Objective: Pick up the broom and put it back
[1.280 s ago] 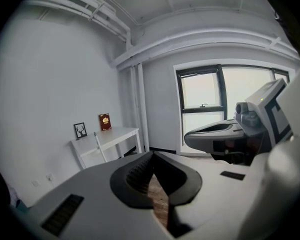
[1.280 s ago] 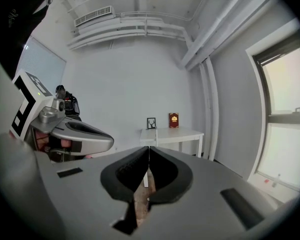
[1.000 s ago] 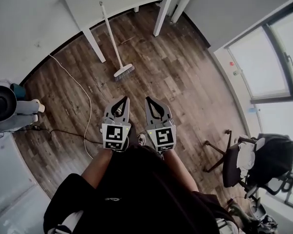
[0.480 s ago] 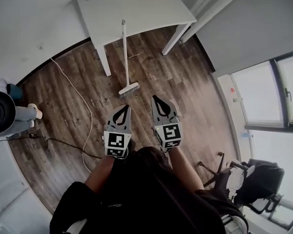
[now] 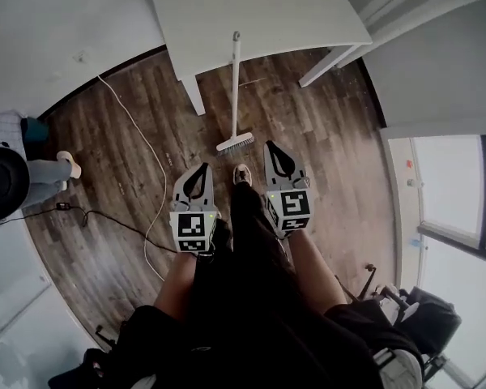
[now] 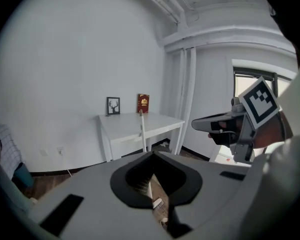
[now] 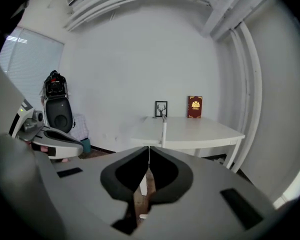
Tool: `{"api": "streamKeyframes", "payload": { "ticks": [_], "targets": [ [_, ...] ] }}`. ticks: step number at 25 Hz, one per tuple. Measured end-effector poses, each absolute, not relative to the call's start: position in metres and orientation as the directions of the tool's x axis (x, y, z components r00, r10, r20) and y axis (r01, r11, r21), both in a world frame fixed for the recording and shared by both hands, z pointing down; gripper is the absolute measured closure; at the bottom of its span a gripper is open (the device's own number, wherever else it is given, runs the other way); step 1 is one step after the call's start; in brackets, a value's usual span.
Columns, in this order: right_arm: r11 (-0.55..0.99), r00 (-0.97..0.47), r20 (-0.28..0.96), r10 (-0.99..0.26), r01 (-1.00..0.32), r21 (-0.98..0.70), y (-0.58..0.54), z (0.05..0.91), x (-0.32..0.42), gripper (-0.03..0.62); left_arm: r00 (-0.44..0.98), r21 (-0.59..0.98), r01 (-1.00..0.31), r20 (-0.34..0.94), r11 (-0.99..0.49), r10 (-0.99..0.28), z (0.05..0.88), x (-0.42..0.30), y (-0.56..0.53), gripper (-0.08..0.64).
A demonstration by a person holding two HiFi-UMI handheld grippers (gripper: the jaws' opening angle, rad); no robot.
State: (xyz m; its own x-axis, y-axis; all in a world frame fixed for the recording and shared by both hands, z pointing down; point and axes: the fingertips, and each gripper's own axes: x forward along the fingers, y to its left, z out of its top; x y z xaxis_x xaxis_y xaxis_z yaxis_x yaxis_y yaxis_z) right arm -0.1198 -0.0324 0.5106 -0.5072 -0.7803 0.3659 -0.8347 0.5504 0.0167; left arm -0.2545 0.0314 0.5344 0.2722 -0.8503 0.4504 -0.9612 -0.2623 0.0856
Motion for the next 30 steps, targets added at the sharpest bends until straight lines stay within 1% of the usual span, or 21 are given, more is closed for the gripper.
{"api": "streamKeyframes", "payload": {
  "ticks": [5, 8, 12, 13, 15, 16, 22, 30],
  "targets": [
    [0.592, -0.561, 0.414, -0.716, -0.803, -0.065, -0.085, 0.563, -0.143, 0.569, 0.197, 0.101, -0.98, 0.533, -0.169, -0.823, 0.566, -0.265, -0.006, 0.558],
    [0.596, -0.571, 0.431, -0.698, -0.798, -0.091, -0.114, 0.593, -0.155, 0.569, 0.193, 0.095, -0.981, 0.578, -0.17, -0.793, 0.585, -0.263, -0.025, 0.558],
    [0.597, -0.565, 0.458, -0.686, -0.797, -0.089, -0.152, 0.63, -0.164, 0.56, 0.188, 0.083, -0.981, 0.608, -0.174, -0.771, 0.603, -0.26, -0.049, 0.558],
    [0.601, -0.566, 0.467, -0.68, -0.794, -0.088, -0.158, 0.64, -0.167, 0.538, 0.186, 0.081, -0.982, 0.615, -0.174, -0.766, 0.607, -0.259, -0.053, 0.558],
    [0.611, -0.572, 0.489, -0.659, -0.786, -0.095, -0.169, 0.661, -0.172, 0.43, 0.183, 0.081, -0.982, 0.625, -0.17, -0.759, 0.612, -0.256, -0.058, 0.558],
    [0.613, -0.573, 0.499, -0.65, -0.783, -0.101, -0.174, 0.671, -0.174, 0.415, 0.18, 0.081, -0.983, 0.628, -0.167, -0.757, 0.614, -0.255, -0.06, 0.558],
    [0.578, -0.52, 0.553, -0.651, -0.812, -0.082, -0.211, 0.72, -0.18, 0.413, 0.162, 0.097, -0.987, 0.658, -0.13, -0.735, 0.62, -0.251, -0.055, 0.558],
    [0.596, -0.511, 0.589, -0.626, -0.801, -0.061, -0.247, 0.774, -0.212, 0.411, 0.144, 0.084, -0.989, 0.681, -0.118, -0.718, 0.623, -0.26, -0.044, 0.558]
  ]
}}
